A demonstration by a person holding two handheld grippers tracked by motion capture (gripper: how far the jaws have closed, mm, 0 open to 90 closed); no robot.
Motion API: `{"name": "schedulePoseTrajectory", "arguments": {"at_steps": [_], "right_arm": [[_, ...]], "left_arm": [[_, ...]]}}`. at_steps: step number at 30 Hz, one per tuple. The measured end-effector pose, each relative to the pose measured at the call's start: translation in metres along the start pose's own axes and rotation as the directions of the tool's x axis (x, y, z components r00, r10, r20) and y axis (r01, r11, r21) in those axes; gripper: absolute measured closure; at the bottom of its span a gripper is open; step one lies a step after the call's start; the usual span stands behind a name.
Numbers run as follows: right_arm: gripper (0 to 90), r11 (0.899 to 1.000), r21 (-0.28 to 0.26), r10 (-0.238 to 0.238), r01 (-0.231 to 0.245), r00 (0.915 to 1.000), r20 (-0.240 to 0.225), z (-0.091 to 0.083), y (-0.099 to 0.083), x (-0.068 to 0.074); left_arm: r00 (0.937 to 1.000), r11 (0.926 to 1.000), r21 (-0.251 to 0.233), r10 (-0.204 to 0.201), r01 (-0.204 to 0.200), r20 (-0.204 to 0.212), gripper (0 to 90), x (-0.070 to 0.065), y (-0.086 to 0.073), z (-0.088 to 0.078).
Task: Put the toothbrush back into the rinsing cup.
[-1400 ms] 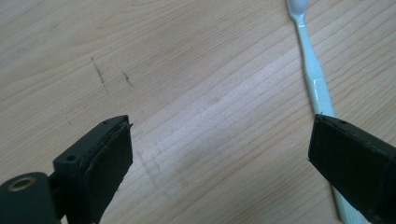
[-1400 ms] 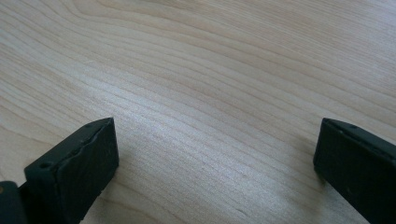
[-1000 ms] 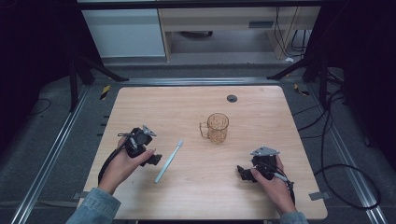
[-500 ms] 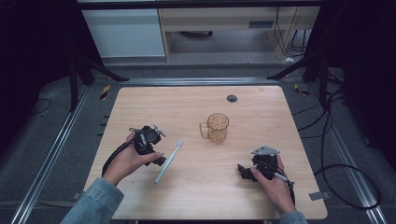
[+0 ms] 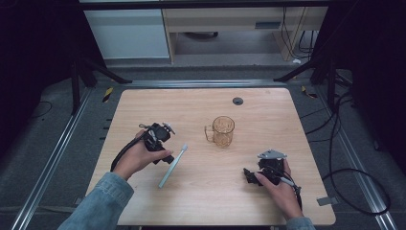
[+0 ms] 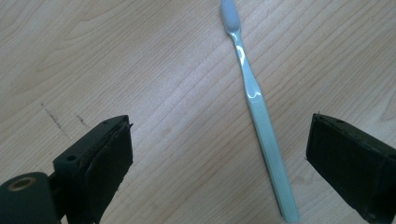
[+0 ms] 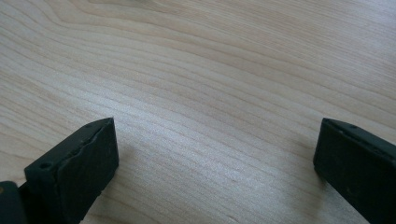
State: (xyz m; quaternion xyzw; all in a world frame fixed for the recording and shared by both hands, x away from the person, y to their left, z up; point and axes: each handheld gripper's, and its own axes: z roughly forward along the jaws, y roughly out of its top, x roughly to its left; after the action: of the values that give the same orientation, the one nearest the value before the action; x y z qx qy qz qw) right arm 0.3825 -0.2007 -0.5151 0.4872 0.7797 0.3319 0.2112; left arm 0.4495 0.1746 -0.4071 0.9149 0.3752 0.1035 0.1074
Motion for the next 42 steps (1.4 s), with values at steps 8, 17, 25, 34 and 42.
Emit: {"name": "schedulePoseTrajectory", "arguments": {"at_steps": [8,17,25,34,42], "right_arm": [[0.4,1.0,-0.003,0.003,-0.003,1.0,0.005,0.001,0.001,0.0],[0.4,1.0,-0.002,0.004,-0.004,1.0,0.005,0.001,0.001,0.0],[0.4,1.0,-0.002,0.006,-0.006,1.0,0.006,0.001,0.001,0.0],[0.4,1.0,-0.001,0.007,-0.007,1.0,0.007,0.001,0.001,0.0],[0.4,1.0,-0.002,0.007,-0.007,0.9999,0.007,0.001,0.001,0.0]], "left_arm": [[0.9993,0.999,0.026,-0.037,0.036,0.007,8.0,0.004,0.012,-0.003],[0.9988,0.9962,0.075,-0.046,0.044,0.019,11.4,0.001,0.022,0.006],[0.9972,0.9926,0.111,-0.056,0.05,0.049,19.6,-0.007,0.03,0.014],[0.9948,0.9876,0.141,-0.08,0.07,0.064,27.8,-0.013,0.032,0.031],[0.9906,0.9808,0.158,-0.124,0.114,0.057,27.2,-0.01,0.028,0.042]]}}
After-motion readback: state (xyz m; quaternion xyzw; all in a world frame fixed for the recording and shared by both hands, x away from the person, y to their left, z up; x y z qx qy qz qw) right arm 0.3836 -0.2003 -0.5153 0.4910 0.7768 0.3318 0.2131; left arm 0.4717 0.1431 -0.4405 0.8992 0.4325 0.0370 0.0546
